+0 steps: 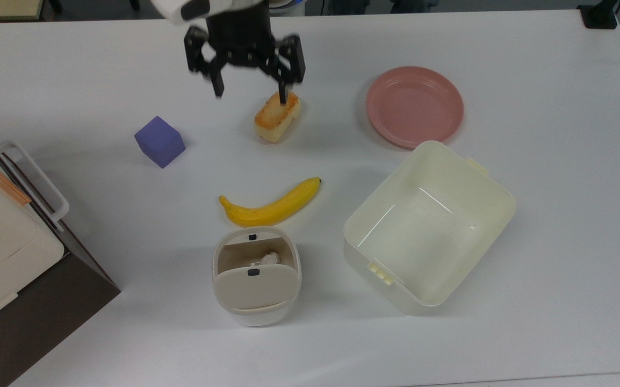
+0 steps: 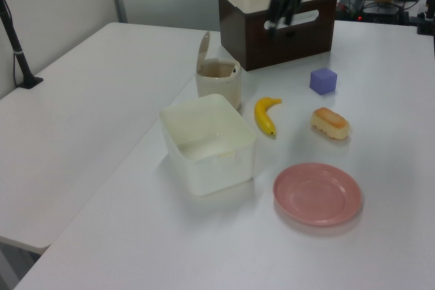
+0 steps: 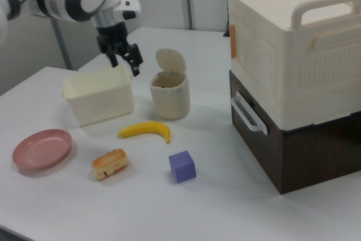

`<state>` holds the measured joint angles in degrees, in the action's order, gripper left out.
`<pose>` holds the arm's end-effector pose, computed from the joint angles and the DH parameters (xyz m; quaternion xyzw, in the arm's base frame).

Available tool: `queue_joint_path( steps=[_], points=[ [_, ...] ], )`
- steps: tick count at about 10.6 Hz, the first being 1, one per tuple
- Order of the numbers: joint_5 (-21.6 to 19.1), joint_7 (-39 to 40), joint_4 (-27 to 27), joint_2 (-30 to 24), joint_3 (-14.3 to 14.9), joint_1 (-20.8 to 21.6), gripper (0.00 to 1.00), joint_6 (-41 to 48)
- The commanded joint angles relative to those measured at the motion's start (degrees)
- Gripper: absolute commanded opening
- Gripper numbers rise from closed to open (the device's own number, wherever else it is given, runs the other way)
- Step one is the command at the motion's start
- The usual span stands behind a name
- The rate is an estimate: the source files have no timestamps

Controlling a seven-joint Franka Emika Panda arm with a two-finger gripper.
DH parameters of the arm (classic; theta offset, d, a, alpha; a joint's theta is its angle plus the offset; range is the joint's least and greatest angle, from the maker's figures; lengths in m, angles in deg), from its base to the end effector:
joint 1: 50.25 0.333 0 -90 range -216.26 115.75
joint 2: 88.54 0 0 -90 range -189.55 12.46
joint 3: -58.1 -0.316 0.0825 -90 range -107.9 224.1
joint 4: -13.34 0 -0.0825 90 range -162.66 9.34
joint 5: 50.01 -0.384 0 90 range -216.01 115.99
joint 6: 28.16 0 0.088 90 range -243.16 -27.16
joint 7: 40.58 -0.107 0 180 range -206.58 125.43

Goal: Grab it up and put it in the trash

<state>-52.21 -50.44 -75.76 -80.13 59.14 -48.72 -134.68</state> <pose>0.6229 0.0091 0.5733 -0.9931 0.0852 -0.0767 0.0245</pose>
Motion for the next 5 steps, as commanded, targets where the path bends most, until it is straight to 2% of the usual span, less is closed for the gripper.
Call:
queue_joint_path(
  steps=[1,5],
  points=[
    [-0.5,-0.6,-1.5,-4.6,0.4,0.4,1.0,9.7],
    [-0.5,-0.9,-2.0,-5.4,0.4,0.4,1.0,10.0]
  ],
)
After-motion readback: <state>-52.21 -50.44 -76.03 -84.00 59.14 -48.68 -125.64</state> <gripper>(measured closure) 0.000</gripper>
